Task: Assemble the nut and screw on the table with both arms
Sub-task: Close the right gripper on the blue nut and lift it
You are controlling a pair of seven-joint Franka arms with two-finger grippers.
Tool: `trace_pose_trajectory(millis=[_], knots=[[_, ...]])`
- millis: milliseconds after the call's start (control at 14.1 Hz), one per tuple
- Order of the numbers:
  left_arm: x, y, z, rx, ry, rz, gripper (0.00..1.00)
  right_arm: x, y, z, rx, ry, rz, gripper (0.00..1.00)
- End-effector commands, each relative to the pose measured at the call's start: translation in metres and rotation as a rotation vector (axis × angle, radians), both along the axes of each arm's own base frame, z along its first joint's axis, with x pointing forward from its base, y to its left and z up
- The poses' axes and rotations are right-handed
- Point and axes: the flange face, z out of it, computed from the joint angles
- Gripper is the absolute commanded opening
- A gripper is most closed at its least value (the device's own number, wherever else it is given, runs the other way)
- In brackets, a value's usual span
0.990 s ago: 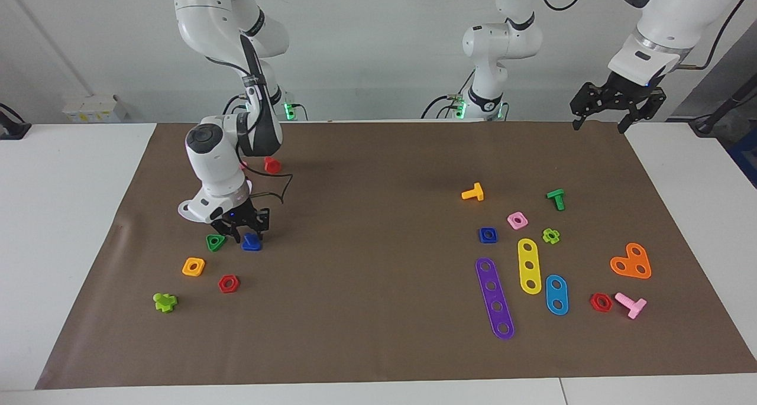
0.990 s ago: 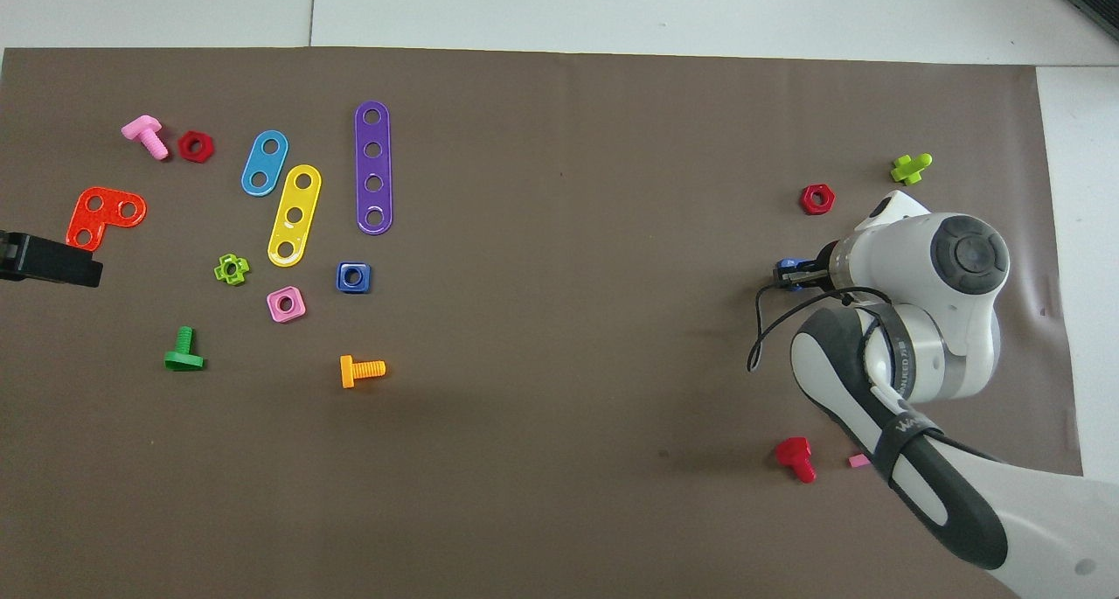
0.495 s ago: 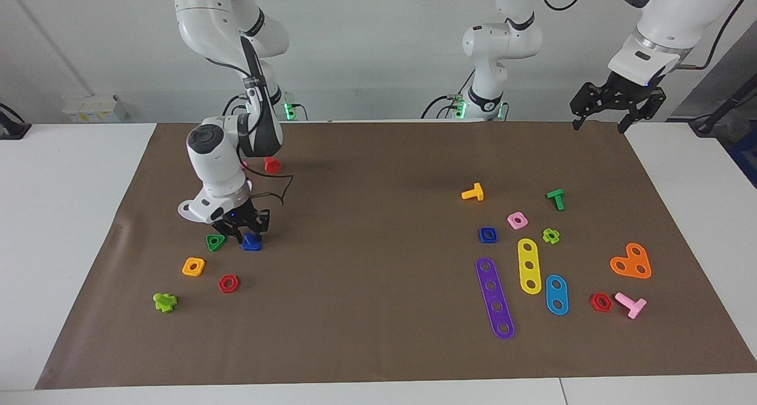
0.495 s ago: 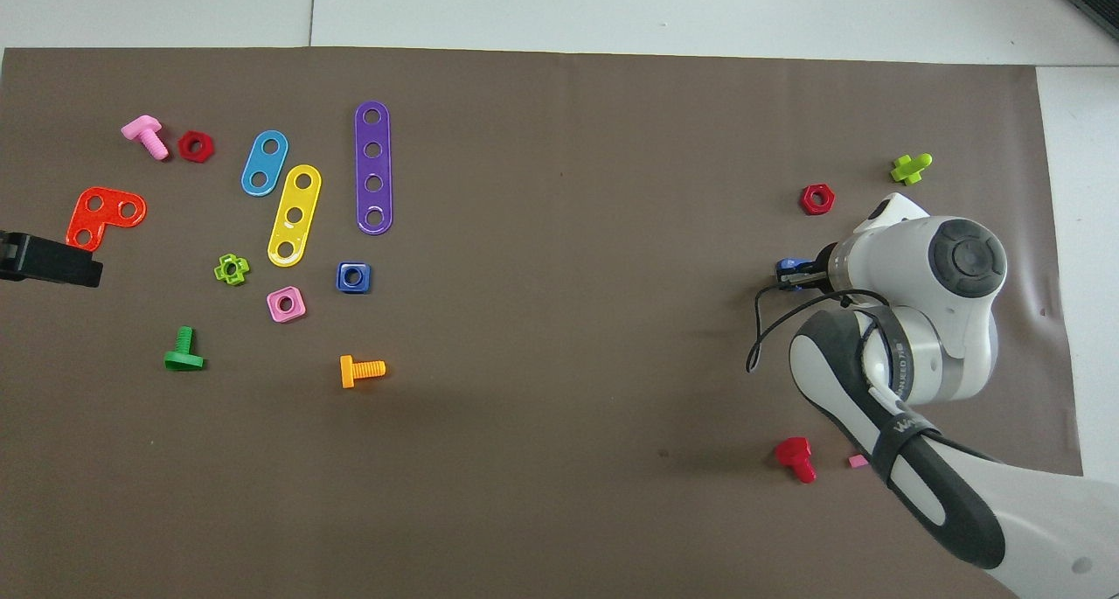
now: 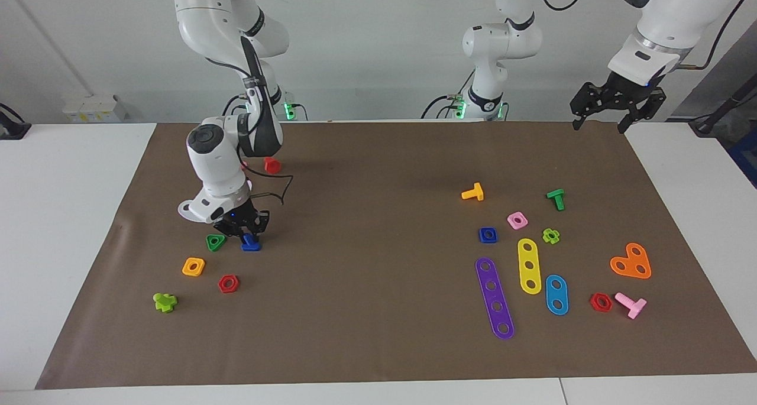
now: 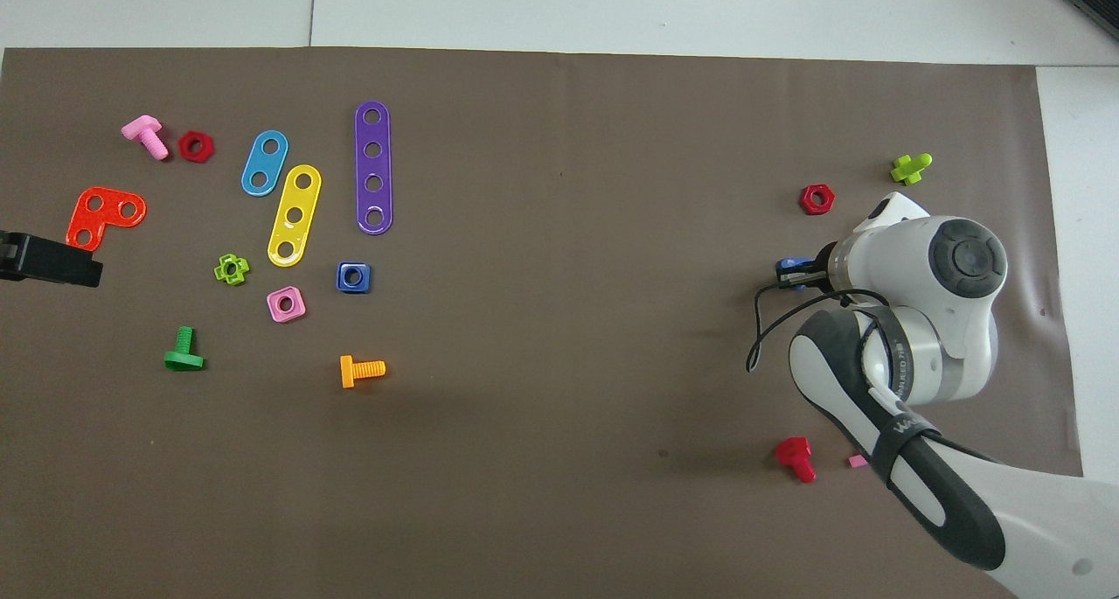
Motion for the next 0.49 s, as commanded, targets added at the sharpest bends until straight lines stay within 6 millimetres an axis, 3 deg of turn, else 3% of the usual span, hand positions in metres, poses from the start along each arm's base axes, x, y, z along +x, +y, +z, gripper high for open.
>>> trace_pose_trajectory(millis=[0, 424], knots=[[-0.0095, 0.0035, 0.0007, -0.015, 0.005, -0.003, 1.00, -0.0019, -0.0027, -0.0026, 0.015, -0.011, 0.009, 0.00], [-0.0095, 0.0027, 0.0007, -0.015, 0.005, -0.004, 1.00, 0.0017, -0.0006, 0.0068, 0.018, -0.015, 0.006, 0.00]])
